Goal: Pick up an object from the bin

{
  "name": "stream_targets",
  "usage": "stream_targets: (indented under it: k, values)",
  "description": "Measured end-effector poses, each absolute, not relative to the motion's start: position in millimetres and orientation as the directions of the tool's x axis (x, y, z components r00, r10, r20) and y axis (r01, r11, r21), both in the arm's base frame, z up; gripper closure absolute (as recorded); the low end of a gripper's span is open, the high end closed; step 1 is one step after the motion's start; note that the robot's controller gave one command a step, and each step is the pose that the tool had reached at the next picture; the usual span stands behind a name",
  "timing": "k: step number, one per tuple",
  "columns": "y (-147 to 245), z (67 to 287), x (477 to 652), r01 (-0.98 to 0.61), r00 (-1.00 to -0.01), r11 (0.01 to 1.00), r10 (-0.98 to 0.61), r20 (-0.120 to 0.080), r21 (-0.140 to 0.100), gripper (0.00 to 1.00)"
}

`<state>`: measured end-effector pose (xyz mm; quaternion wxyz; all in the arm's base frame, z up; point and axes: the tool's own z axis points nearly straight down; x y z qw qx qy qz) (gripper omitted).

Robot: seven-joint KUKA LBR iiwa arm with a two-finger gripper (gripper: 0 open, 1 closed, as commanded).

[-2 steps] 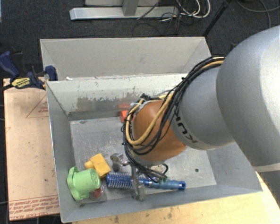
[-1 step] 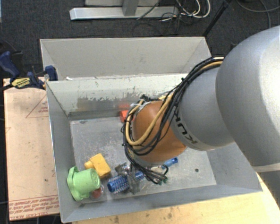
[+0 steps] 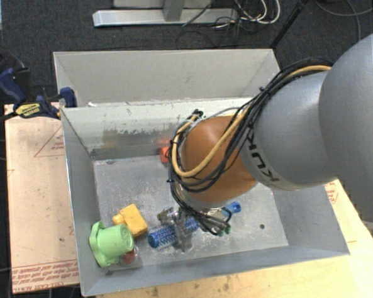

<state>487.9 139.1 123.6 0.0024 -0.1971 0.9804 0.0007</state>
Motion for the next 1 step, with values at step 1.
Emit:
stream_targets:
  k: [1]
  values:
    - [140.1,156.0,488.6,-0.386,-0.923,0.923,-0.386,-0.005,0.0,1.0]
